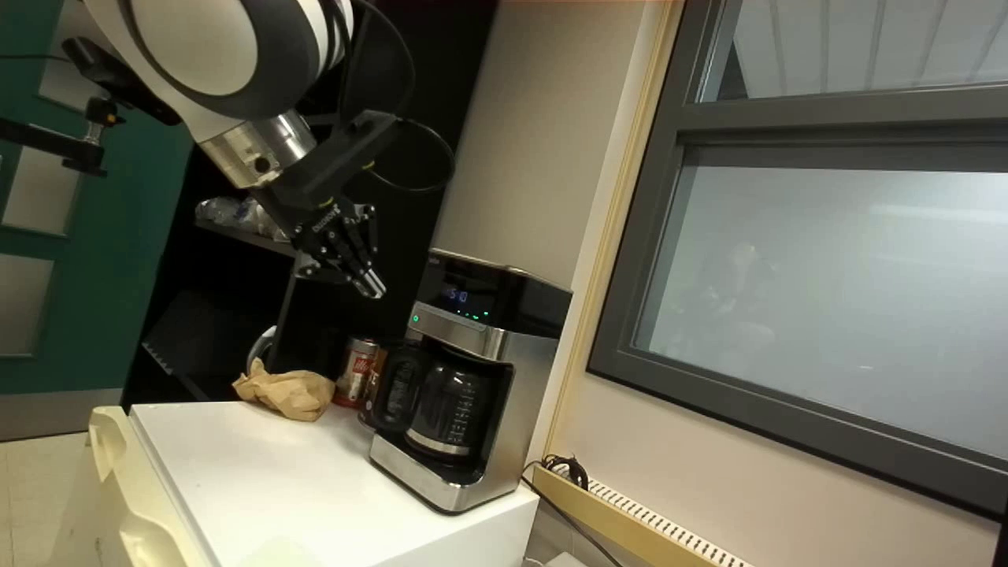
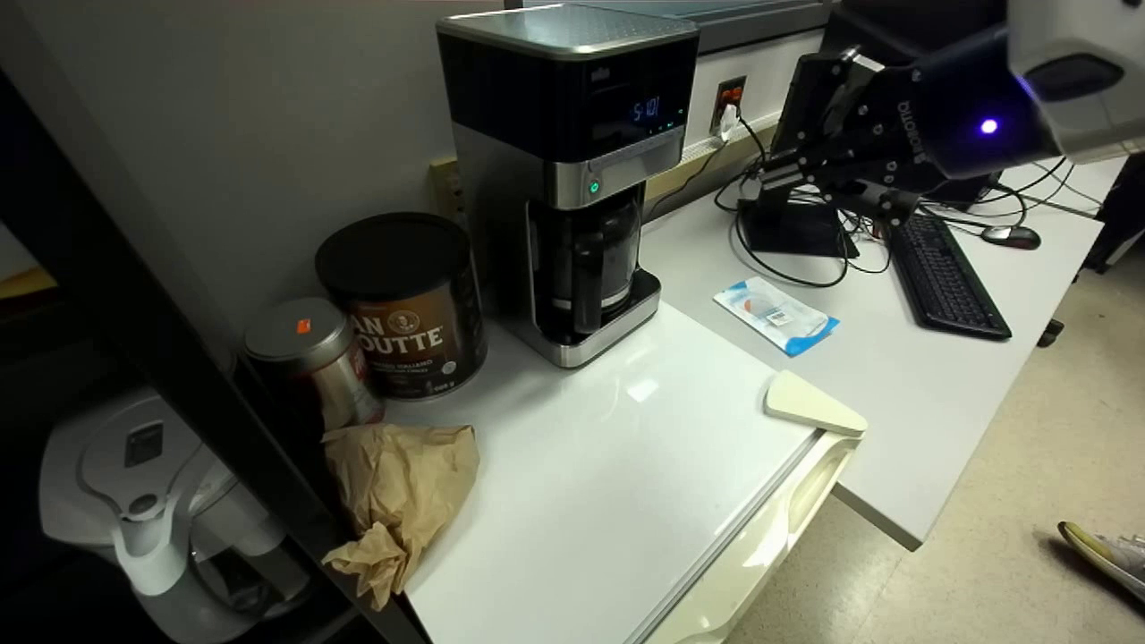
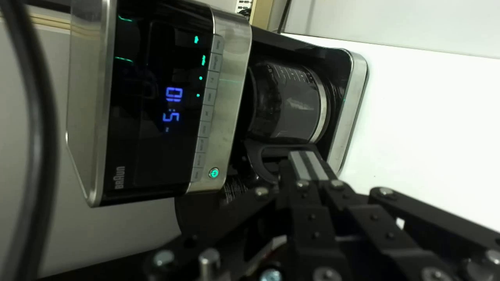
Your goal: Press a button on the coffeemaker
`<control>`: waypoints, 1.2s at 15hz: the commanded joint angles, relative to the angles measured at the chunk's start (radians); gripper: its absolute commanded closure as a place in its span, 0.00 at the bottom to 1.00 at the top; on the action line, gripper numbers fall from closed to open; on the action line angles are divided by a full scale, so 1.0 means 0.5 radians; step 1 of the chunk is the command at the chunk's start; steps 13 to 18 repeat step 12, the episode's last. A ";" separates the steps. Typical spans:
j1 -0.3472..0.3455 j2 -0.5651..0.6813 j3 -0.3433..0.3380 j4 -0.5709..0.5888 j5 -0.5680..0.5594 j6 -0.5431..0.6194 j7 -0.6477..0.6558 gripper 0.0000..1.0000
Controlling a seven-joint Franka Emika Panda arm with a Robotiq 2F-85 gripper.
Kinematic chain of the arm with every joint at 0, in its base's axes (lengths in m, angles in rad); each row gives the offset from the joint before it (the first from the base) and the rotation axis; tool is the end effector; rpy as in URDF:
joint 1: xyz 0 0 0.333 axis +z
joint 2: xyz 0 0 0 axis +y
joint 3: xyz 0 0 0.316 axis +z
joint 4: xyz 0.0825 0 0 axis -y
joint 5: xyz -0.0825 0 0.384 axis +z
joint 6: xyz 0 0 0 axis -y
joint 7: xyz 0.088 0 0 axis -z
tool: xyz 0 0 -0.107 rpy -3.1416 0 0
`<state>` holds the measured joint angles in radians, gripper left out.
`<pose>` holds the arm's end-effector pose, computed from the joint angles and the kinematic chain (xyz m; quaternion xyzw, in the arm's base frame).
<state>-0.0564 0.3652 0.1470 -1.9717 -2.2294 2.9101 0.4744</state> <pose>0.5816 0.0984 0.2835 0.5770 0.6759 0.2592 0.3782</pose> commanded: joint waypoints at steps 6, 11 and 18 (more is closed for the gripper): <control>0.002 -0.236 0.032 -0.313 -0.215 -0.154 0.193 1.00; 0.004 -0.265 0.034 -0.359 -0.203 -0.192 0.182 1.00; 0.004 -0.270 0.035 -0.364 -0.203 -0.198 0.182 1.00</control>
